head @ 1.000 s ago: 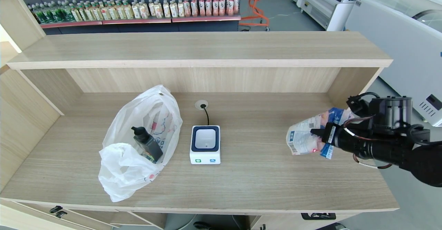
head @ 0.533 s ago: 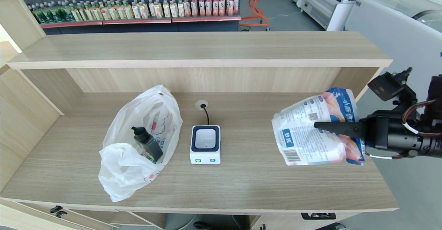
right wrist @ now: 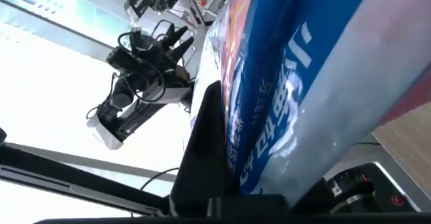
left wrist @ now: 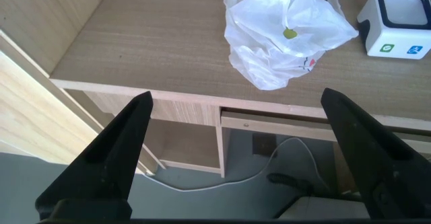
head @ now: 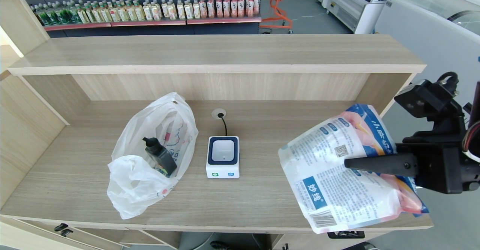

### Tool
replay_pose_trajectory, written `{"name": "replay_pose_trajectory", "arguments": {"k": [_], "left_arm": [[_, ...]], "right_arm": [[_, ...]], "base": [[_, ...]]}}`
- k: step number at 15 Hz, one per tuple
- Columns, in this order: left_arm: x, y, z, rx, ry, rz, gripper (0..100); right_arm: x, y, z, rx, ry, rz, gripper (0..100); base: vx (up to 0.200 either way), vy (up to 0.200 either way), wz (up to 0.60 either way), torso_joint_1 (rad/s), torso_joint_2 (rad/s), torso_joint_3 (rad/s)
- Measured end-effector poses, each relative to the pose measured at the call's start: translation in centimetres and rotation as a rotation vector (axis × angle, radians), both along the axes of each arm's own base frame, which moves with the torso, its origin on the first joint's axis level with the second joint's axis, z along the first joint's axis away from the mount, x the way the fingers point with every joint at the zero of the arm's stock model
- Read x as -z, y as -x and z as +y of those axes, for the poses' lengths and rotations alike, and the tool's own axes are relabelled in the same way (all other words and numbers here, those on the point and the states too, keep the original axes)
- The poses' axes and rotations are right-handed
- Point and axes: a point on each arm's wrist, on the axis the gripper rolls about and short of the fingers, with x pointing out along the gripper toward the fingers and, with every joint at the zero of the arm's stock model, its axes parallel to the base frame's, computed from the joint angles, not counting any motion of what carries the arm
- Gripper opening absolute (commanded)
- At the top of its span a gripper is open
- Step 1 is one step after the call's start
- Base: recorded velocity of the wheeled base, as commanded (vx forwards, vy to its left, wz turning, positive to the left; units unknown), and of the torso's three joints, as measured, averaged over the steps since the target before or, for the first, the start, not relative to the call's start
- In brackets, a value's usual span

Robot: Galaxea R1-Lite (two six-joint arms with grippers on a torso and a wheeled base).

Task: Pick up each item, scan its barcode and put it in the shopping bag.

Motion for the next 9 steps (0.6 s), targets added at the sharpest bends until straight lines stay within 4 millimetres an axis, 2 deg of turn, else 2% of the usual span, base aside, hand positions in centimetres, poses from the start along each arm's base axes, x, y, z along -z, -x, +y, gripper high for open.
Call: {"name": "replay_pose_trajectory", "arguments": {"k": [3, 9], "left_arm": [[0.00, 0.00, 0.00, 0.000, 0.000, 0.000, 100], [0.00, 0.00, 0.00, 0.000, 0.000, 0.000, 100]], "right_arm": [[-0.61, 0.64, 0.64, -0.034, -0.013, 0.024, 0], [-0.94, 1.04, 0.72, -0.040, -0.019, 0.021, 0]], "base": [[0.000, 0.000, 0.00, 0.000, 0.00, 0.000], [0.000, 0.000, 0.00, 0.000, 0.00, 0.000]]}}
